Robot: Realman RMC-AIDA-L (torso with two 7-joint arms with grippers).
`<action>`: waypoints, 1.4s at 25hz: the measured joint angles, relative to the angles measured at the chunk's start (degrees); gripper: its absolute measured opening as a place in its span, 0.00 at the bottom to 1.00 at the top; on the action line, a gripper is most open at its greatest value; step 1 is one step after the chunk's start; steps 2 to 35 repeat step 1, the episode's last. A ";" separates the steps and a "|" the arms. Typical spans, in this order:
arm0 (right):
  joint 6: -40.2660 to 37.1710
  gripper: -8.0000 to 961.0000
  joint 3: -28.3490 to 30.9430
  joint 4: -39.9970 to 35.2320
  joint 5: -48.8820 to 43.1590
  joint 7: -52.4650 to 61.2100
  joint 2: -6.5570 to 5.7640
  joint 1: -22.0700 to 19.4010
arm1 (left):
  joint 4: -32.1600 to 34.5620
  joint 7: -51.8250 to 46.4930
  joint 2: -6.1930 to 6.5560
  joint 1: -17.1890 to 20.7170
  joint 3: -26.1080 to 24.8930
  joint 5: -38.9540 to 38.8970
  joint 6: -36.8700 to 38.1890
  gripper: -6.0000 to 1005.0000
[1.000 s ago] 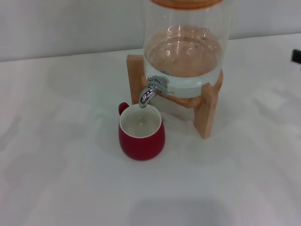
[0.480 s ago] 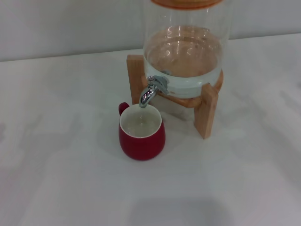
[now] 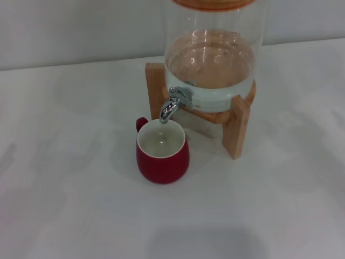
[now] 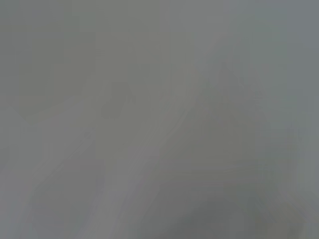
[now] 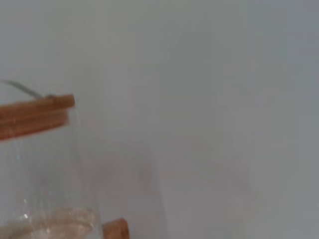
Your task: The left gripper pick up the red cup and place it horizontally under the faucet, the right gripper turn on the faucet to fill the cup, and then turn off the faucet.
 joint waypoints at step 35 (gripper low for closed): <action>-0.34 0.75 0.01 -0.20 -0.07 -1.41 0.03 -0.06 | 0.01 -0.01 0.00 0.00 -0.01 0.08 -0.21 0.85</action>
